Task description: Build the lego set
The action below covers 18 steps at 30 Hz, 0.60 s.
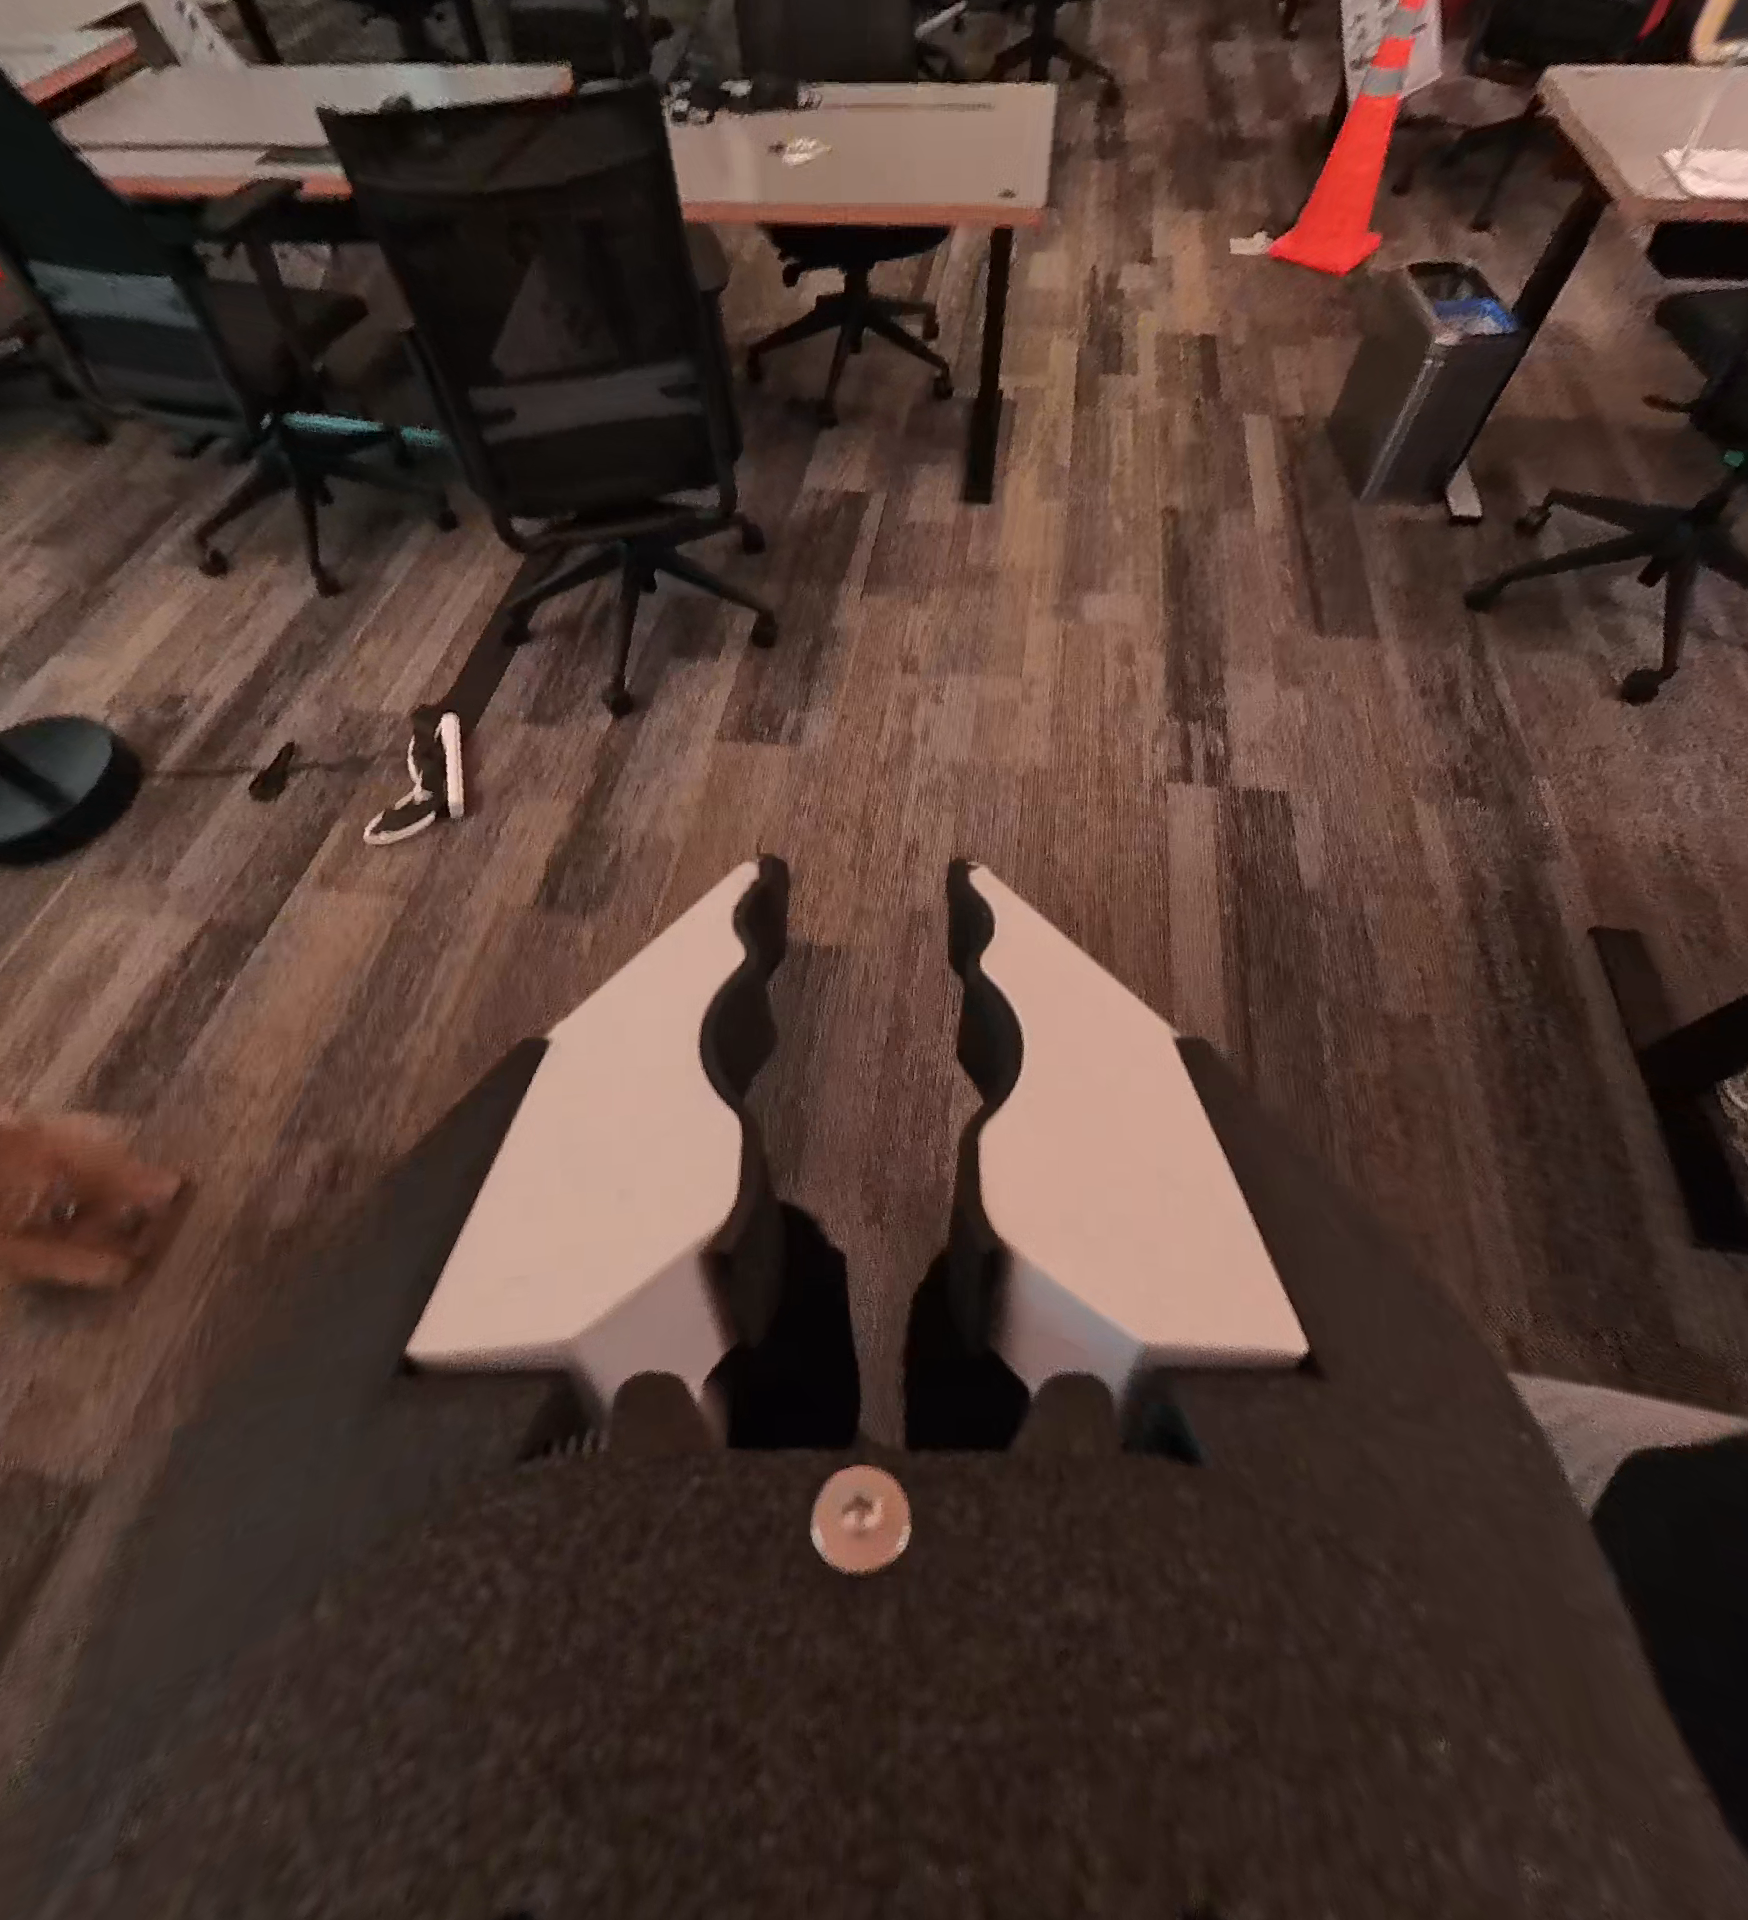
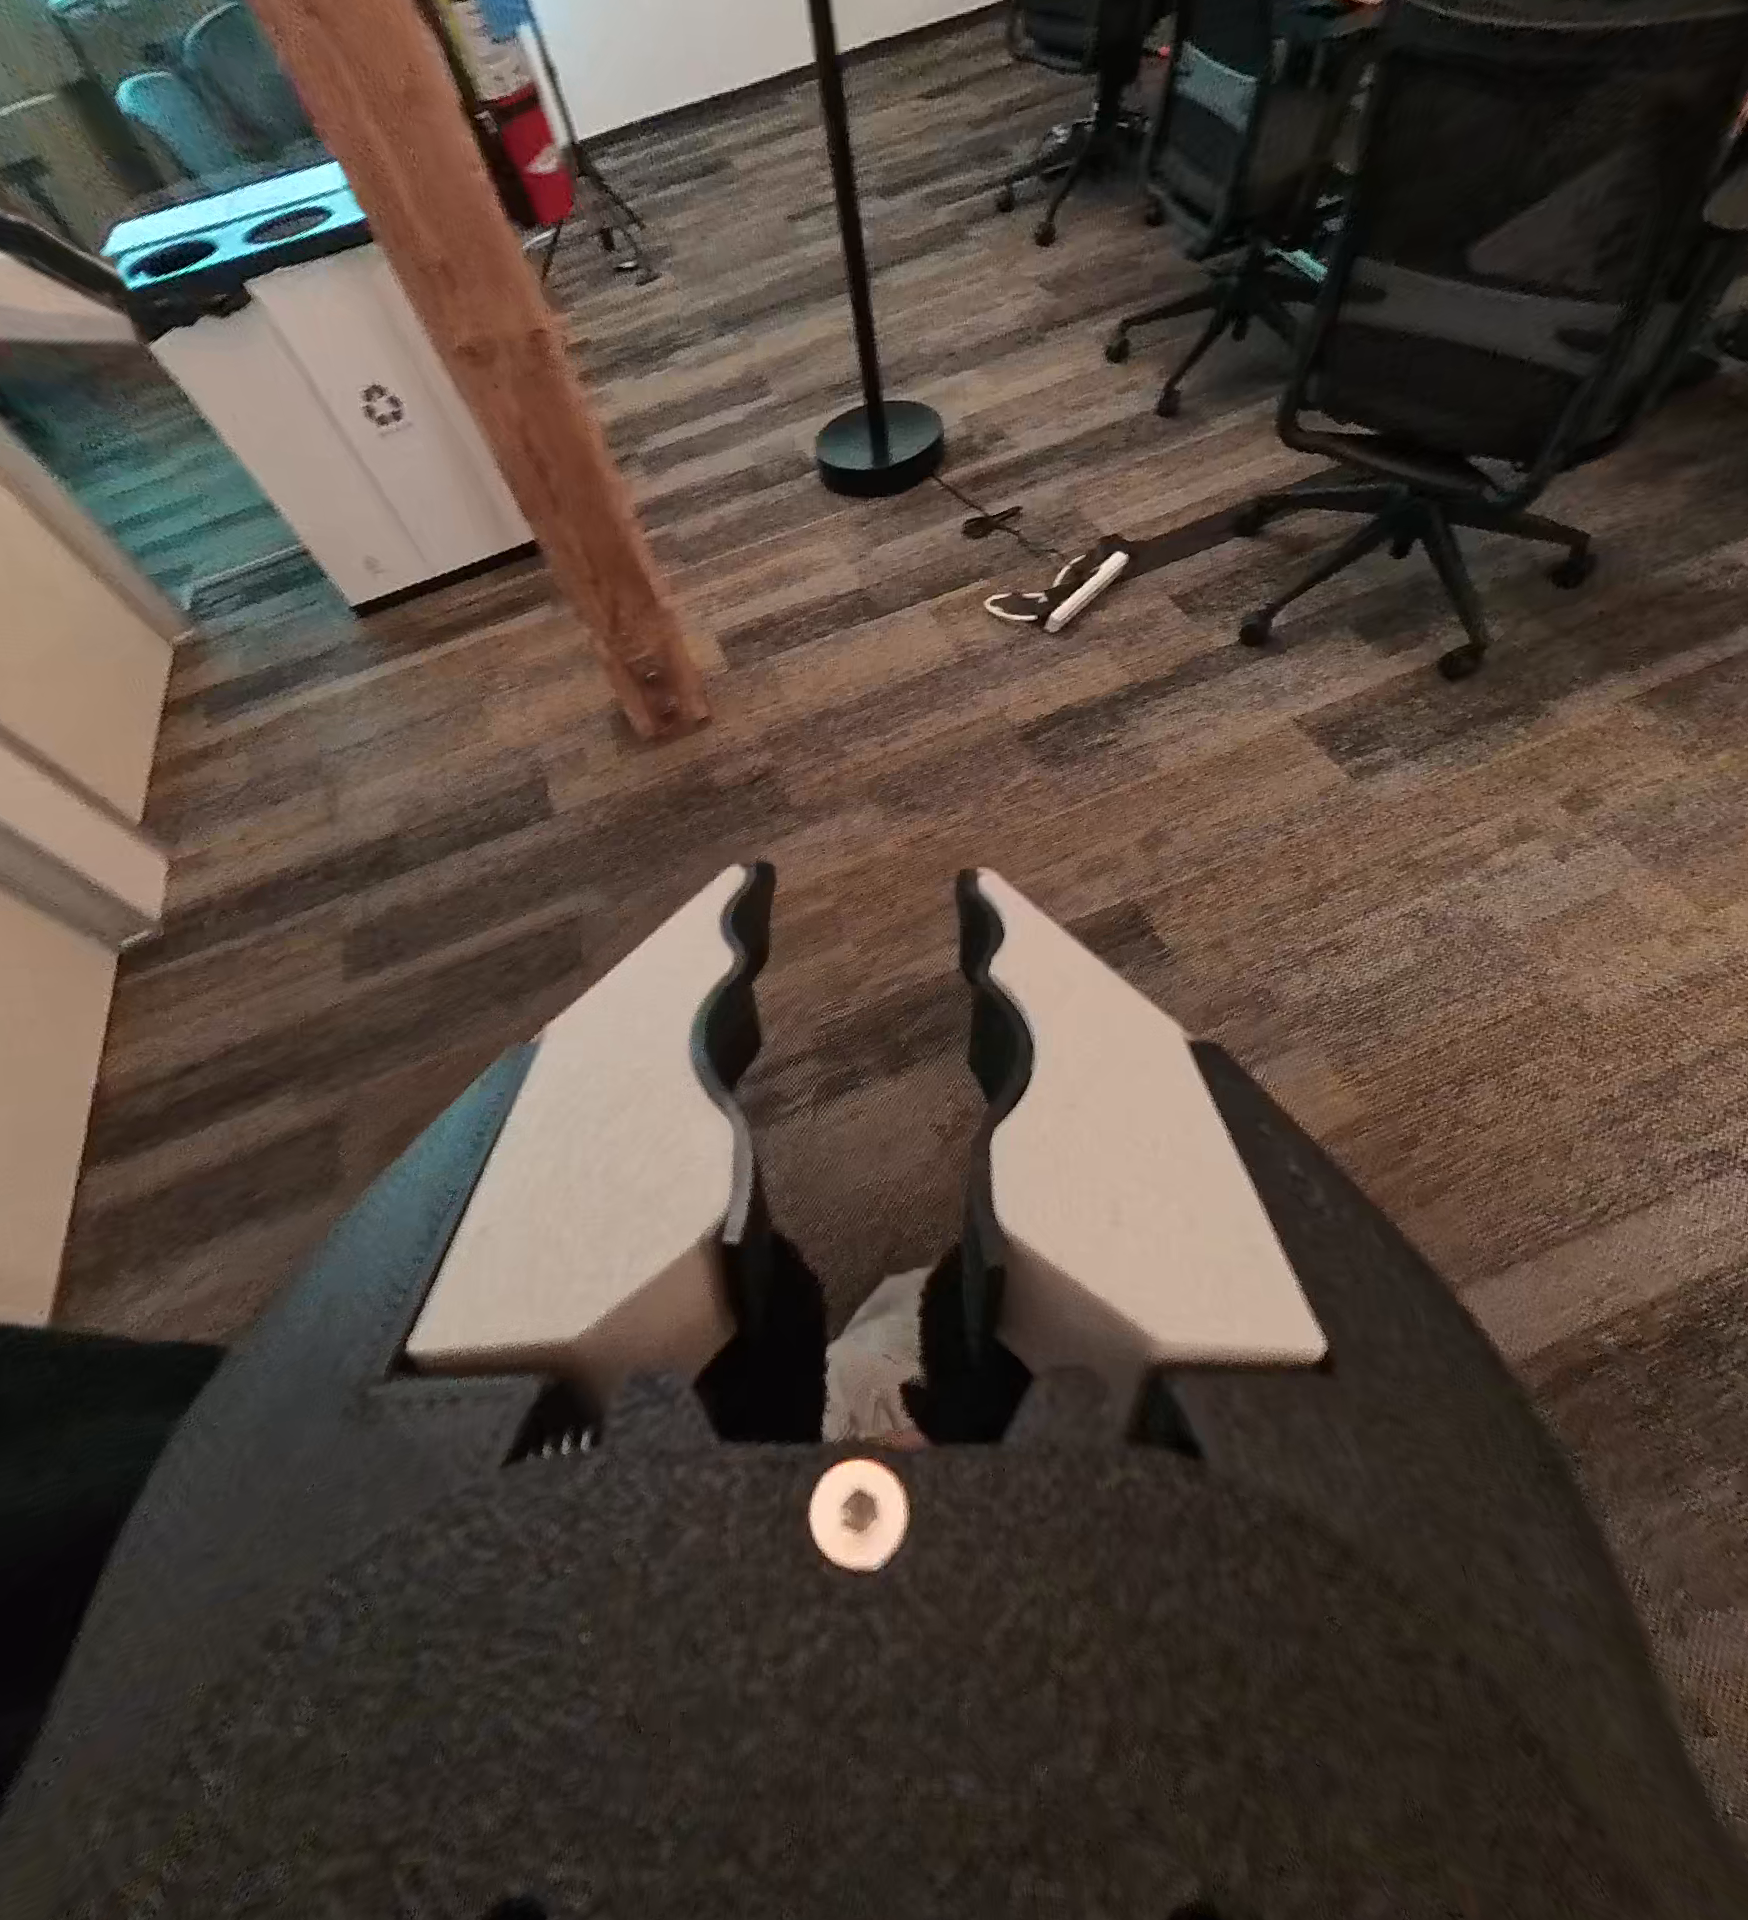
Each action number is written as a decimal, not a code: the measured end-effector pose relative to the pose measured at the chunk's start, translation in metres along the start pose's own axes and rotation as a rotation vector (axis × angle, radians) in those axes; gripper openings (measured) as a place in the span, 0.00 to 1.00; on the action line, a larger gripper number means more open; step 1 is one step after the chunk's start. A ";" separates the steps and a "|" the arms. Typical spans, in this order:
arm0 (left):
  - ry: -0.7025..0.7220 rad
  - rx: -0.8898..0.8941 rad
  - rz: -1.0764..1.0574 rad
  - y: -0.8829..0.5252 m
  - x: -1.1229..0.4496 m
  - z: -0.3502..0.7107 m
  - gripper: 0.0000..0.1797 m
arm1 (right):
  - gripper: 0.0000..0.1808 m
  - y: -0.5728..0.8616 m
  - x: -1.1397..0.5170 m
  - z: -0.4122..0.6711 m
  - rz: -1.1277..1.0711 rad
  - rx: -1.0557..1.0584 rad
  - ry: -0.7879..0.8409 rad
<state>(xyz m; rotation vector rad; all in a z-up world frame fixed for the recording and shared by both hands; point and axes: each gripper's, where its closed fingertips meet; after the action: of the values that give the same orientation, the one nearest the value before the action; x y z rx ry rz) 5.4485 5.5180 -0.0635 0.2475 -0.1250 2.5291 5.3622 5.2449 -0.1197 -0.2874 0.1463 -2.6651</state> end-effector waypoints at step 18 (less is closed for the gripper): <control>-0.067 -0.067 -0.288 -0.093 -0.544 0.092 0.16 | 0.20 0.380 -0.348 0.144 -0.216 0.006 0.067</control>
<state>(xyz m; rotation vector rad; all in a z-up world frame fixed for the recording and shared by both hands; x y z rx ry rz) 5.9552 5.2817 -0.0813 0.3013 -0.1870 2.2278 5.8611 5.0545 -0.0982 -0.2231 0.1355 -2.8901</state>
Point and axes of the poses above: each gripper's, where its closed fingertips meet, x back along the fingers, z out of its top, y = z × x across the jaws, and after that the axes turned 15 degrees about y, right-handed
